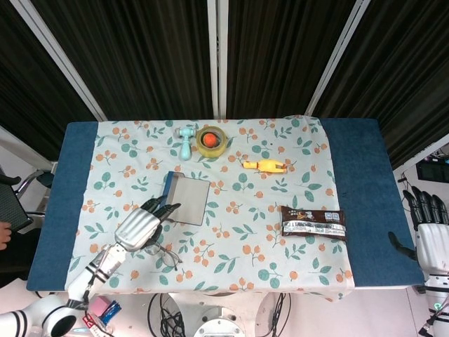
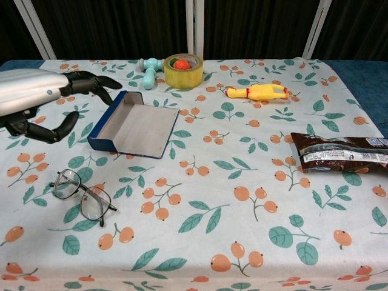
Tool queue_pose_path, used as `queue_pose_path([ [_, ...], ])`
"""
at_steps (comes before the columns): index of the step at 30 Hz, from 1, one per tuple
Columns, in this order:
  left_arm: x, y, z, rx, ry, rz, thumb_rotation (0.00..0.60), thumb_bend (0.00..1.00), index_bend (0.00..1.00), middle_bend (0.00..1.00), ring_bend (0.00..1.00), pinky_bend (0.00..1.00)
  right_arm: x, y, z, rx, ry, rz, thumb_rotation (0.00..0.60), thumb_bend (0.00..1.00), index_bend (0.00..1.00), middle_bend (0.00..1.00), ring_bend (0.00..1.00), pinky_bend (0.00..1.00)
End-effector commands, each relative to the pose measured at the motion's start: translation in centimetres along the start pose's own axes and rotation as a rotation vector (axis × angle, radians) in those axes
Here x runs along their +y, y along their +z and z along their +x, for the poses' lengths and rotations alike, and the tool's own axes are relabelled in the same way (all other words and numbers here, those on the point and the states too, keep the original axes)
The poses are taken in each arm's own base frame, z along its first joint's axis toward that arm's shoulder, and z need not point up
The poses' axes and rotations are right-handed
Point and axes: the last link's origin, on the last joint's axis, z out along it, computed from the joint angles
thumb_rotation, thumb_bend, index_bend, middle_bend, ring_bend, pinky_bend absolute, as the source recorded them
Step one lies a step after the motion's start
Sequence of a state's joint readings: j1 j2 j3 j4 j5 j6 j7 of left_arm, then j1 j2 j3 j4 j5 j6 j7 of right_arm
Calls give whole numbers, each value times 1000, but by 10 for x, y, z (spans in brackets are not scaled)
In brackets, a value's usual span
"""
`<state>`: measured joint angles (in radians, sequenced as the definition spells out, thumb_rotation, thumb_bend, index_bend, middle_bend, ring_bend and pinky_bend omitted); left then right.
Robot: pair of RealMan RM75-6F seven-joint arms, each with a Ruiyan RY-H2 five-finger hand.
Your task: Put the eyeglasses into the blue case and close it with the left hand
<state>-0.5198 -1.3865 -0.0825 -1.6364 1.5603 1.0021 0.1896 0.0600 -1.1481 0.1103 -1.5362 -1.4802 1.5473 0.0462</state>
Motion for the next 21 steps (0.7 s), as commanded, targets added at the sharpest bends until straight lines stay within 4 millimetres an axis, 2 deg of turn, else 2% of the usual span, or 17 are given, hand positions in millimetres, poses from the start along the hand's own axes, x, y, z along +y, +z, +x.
queue_pose_path([
  [1,2,9,-9,-22,26,-1,600,724,26,199,9,155,2,0,2,4,-2,-4,600,176,0,0,0,0],
  [10,-1,24,-35,-68,114,20,600,722,26,203,9,155,1,3,-1,2,14,-7,600,176,0,0,0,0],
  [14,-3,22,-40,-91,120,27,600,709,26,212,9,155,1,3,-1,9,22,-1,600,176,0,0,0,0],
  [21,-18,10,-42,-83,177,104,600,728,26,260,9,155,1,3,-2,8,19,-3,600,179,0,0,0,0],
])
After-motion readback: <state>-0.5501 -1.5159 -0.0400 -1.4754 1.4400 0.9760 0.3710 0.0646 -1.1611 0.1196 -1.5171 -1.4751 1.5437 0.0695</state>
